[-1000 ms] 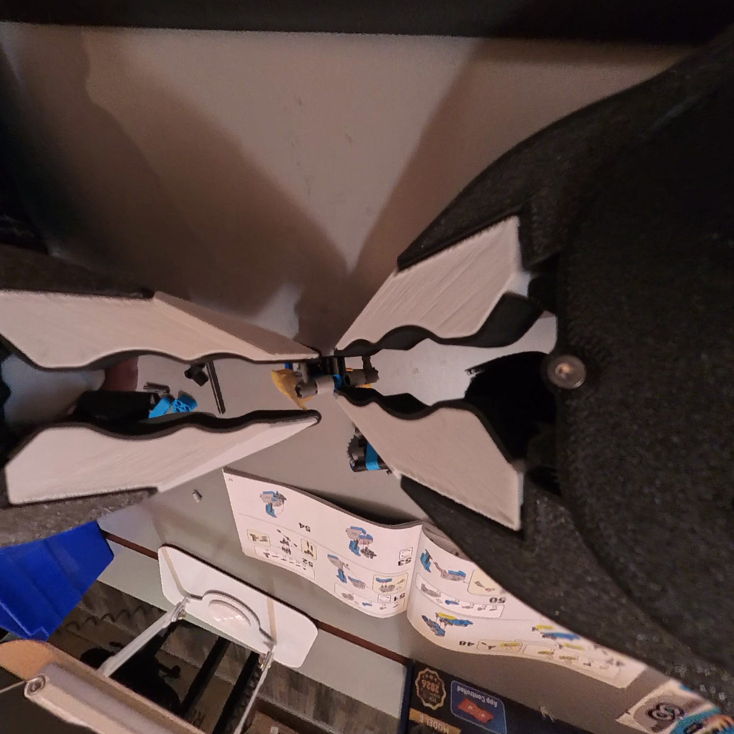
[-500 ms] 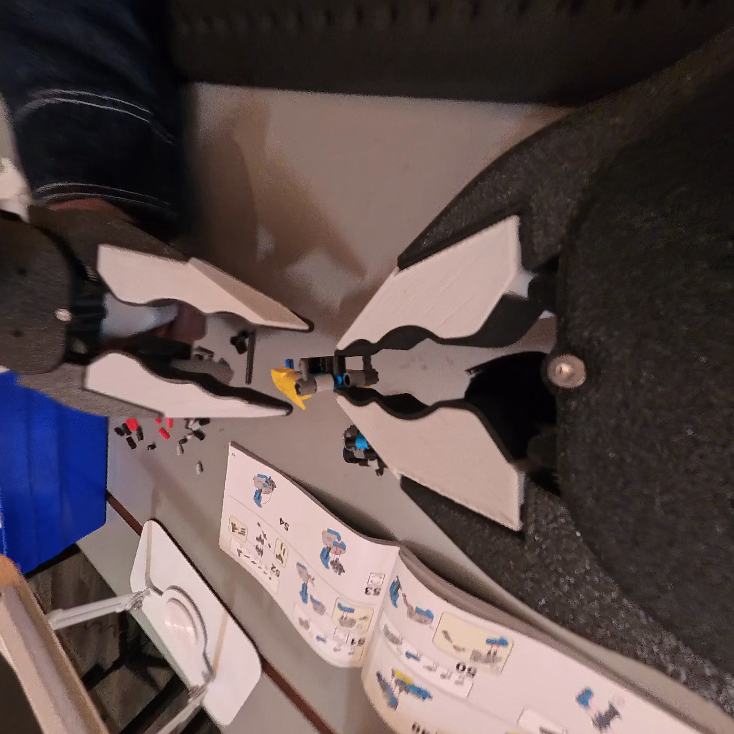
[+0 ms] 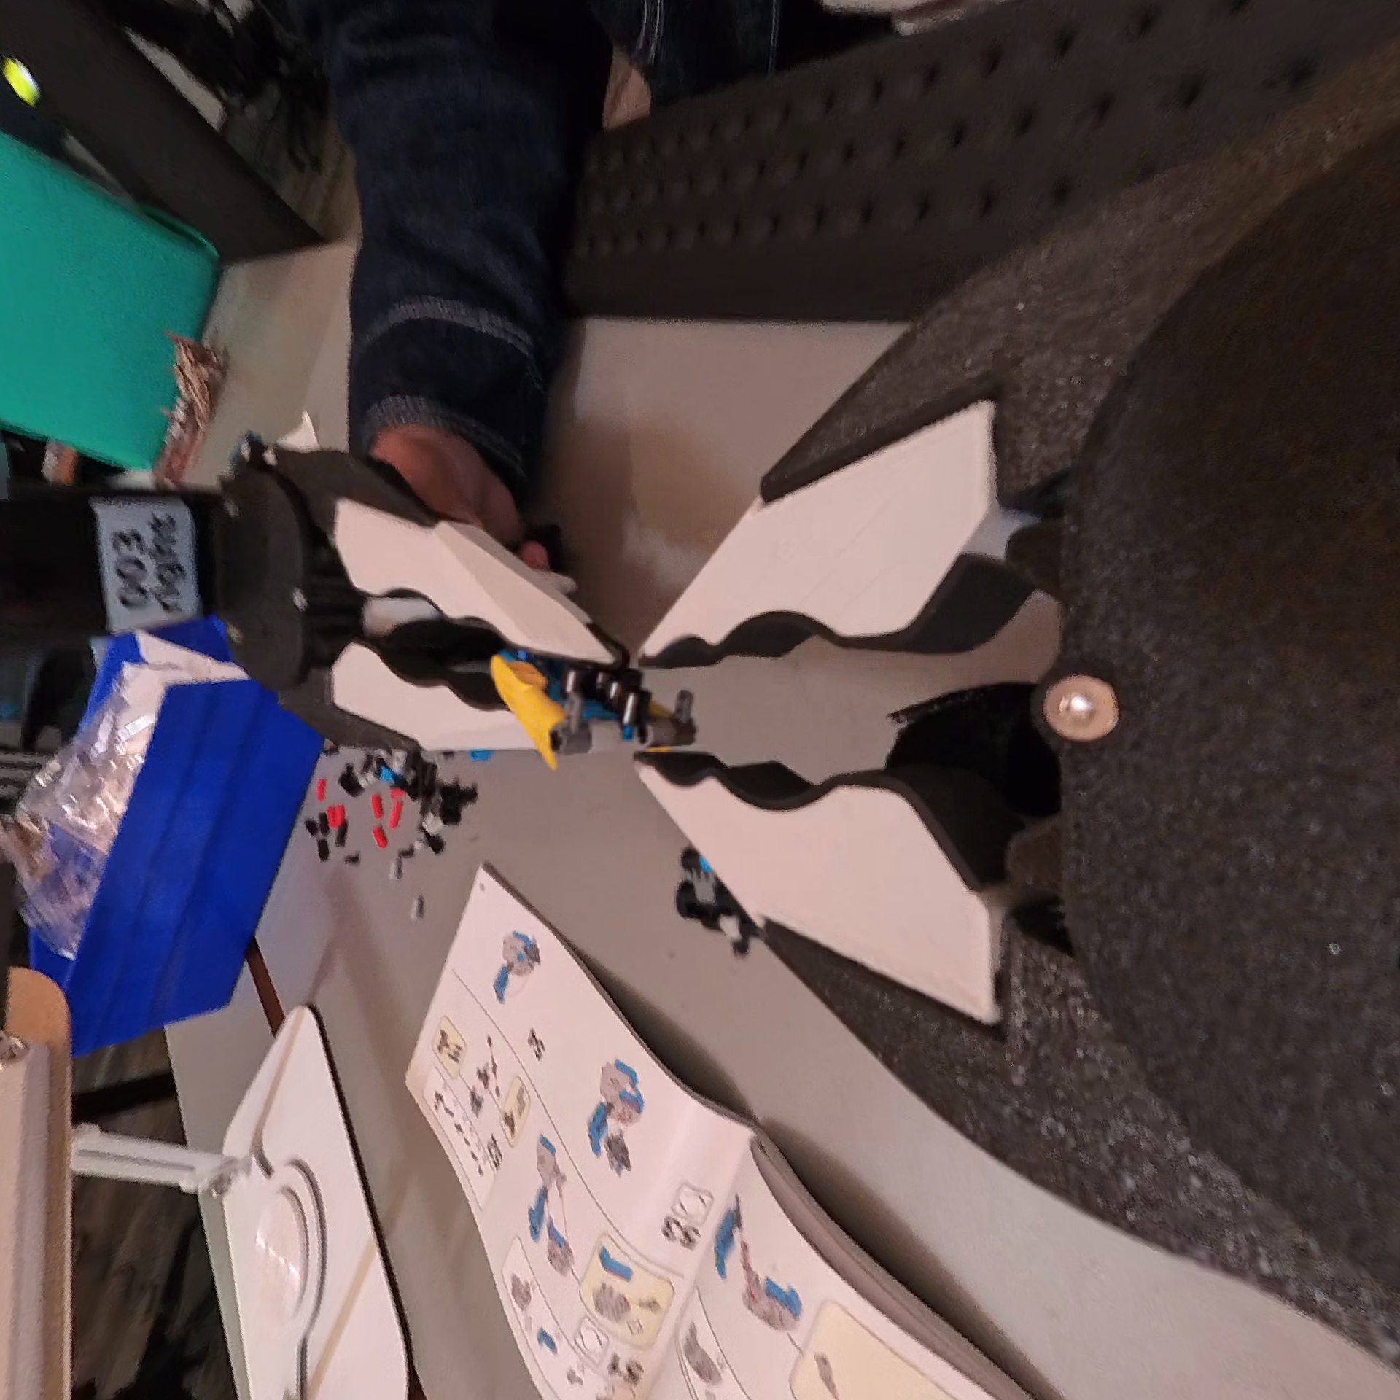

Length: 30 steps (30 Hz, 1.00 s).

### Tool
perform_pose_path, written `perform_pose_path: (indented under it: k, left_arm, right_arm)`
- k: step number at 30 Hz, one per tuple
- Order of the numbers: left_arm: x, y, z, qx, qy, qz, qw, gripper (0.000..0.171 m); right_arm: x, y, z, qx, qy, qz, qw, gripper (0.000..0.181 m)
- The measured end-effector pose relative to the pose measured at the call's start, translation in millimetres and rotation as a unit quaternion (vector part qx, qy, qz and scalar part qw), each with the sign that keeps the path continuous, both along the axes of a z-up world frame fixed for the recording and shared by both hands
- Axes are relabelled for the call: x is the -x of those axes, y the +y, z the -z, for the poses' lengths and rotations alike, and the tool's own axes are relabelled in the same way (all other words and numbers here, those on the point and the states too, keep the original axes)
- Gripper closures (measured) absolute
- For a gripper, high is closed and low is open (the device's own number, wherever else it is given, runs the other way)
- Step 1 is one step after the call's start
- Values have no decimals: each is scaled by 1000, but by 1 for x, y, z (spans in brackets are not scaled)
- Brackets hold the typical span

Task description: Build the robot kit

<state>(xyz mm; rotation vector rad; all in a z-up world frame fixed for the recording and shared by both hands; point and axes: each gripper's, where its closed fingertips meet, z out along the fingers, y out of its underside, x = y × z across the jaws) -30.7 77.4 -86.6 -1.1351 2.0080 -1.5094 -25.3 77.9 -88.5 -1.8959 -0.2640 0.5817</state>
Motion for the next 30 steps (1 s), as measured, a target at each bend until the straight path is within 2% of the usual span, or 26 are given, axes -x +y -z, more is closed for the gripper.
perform_pose_path:
  k: [2,5,7,10,12,13,26,30]
  left_arm:
    - [-5,20,8,-32,4,-44,999,135]
    - [-10,37,29,-100,22,-69,992,128]
    - [-15,31,41,-133,34,-53,989,123]
    - [-22,21,54,-174,47,-35,983,129]
    - [-23,22,58,-201,36,-39,978,150]
    - [-23,23,58,-210,28,-44,976,153]
    - [-38,14,57,-254,3,-103,962,154]
    - [-41,12,57,-258,4,-117,959,154]
  right_arm:
    - [-27,-1,19,49,-72,72,994,166]
    - [-50,-14,49,137,-130,147,971,166]
    - [-50,-17,58,156,-127,175,964,166]
    - [-51,-15,60,167,-128,195,958,165]
    - [-50,-11,61,162,-129,197,958,165]
    - [-47,-9,62,163,-121,193,960,165]
    - [-49,1,60,127,-143,197,962,164]
    - [-52,1,60,127,-125,196,964,164]
